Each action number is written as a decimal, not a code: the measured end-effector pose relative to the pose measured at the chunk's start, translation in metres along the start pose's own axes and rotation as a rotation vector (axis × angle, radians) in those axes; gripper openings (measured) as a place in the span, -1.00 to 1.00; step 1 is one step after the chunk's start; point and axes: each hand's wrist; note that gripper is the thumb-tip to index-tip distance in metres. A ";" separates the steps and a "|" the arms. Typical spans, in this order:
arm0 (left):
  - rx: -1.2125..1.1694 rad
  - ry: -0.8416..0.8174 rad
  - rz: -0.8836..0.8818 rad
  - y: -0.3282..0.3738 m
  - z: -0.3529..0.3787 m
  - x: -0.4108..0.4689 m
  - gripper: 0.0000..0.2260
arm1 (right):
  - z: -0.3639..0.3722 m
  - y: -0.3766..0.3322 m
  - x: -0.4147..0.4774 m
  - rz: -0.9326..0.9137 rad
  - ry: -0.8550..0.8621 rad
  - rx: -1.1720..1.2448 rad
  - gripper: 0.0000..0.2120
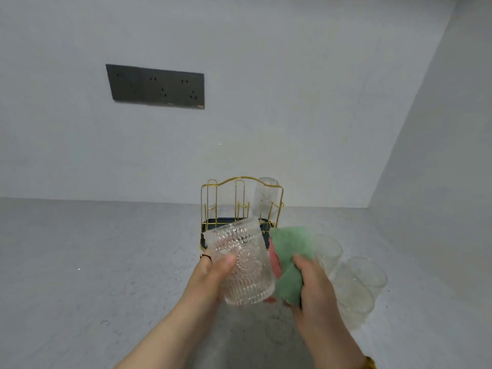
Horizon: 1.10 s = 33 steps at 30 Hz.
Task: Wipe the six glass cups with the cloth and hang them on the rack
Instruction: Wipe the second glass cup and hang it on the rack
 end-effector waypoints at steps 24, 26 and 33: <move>0.001 0.066 0.009 0.015 -0.013 0.038 -0.11 | 0.043 0.028 0.047 -0.313 -0.200 -0.565 -0.51; 0.099 0.086 0.007 0.012 -0.007 0.045 -0.26 | 0.049 0.035 0.056 -0.426 -0.173 -0.665 -0.56; 0.079 -0.055 0.038 0.009 -0.022 0.073 -0.11 | 0.058 0.035 0.082 -0.520 -0.216 -0.724 -0.49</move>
Point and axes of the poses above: each hand's wrist, its own x-axis towards the middle knuckle, its own z-axis out of the palm, y = z × x, and after that the axes turned 14 degrees about x, right-handed
